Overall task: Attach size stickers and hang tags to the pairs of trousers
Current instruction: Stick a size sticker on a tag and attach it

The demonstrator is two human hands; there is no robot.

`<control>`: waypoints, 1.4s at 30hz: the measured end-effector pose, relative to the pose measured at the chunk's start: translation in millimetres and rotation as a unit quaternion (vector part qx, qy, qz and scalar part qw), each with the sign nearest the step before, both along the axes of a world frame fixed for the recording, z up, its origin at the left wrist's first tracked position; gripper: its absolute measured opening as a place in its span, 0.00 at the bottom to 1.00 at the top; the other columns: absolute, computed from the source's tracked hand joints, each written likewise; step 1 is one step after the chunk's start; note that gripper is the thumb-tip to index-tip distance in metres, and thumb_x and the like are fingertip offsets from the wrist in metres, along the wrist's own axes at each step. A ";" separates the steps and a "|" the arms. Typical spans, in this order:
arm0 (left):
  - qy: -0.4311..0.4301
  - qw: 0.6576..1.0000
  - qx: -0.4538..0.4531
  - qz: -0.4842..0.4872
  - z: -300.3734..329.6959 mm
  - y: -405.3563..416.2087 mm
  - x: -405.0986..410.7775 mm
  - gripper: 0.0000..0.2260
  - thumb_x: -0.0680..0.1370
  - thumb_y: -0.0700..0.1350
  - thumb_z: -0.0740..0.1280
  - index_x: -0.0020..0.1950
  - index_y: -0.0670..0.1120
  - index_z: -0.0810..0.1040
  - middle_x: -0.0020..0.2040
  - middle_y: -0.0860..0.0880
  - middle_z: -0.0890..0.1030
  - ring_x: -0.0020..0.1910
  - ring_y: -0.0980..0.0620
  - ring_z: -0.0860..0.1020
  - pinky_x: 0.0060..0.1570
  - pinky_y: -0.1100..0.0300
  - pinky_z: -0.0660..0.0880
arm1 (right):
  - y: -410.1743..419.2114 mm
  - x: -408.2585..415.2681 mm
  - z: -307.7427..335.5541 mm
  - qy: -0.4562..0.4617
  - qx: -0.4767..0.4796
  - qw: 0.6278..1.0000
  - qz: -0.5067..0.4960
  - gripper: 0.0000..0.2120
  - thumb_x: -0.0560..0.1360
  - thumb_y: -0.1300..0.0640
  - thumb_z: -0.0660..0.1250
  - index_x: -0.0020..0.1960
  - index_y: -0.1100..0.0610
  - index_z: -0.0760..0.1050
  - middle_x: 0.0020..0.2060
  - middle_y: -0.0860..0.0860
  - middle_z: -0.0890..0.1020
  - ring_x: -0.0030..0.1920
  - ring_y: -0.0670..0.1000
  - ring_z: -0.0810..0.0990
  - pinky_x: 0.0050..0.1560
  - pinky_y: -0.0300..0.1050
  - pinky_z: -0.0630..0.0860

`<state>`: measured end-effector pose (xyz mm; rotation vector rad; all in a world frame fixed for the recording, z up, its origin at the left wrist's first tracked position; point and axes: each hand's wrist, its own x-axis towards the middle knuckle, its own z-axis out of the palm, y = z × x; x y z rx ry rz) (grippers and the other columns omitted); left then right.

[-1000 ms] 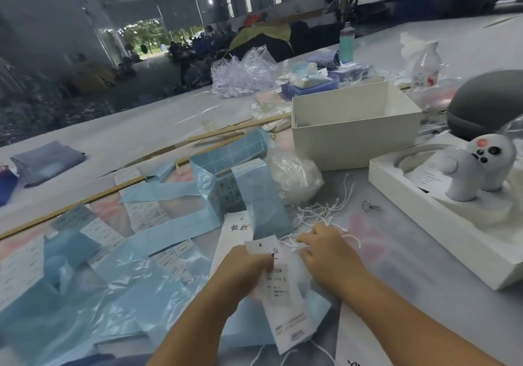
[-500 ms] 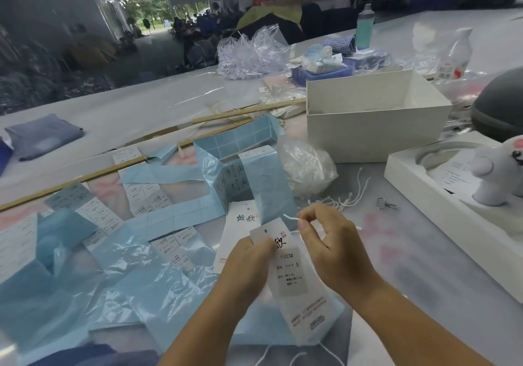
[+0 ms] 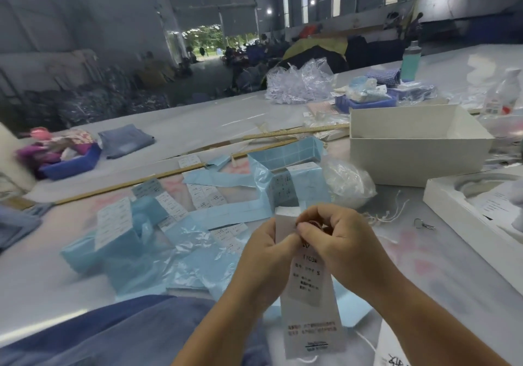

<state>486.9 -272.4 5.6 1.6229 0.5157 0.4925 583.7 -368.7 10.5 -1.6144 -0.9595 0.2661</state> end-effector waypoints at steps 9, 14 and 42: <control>-0.034 0.989 0.027 0.139 18.3 16.5 -158.3 0.07 0.79 0.44 0.67 0.51 0.42 0.81 0.41 0.42 0.84 0.39 0.45 0.82 0.36 0.54 0.78 | 43.8 -128.0 30.5 -0.122 0.016 0.986 0.114 0.10 0.73 0.60 0.71 0.34 0.50 0.77 0.29 0.41 0.79 0.30 0.43 0.76 0.29 0.35 0.71; -0.020 0.969 0.043 0.243 11.5 22.3 -248.0 0.07 0.71 0.51 0.68 0.44 0.52 0.84 0.41 0.45 0.85 0.40 0.45 0.84 0.40 0.48 0.80 | 75.7 -203.3 27.8 -0.098 -0.009 0.974 0.204 0.10 0.71 0.62 0.73 0.34 0.53 0.76 0.30 0.46 0.77 0.25 0.40 0.72 0.26 0.31 0.67; 0.109 0.938 0.004 0.329 -21.5 79.5 -410.1 0.05 0.77 0.40 0.65 0.47 0.44 0.81 0.37 0.47 0.84 0.31 0.53 0.79 0.30 0.61 0.75 | 158.7 -361.0 -41.3 -0.202 -0.138 0.924 0.293 0.06 0.81 0.53 0.57 0.47 0.48 0.71 0.44 0.43 0.77 0.45 0.45 0.74 0.45 0.43 0.71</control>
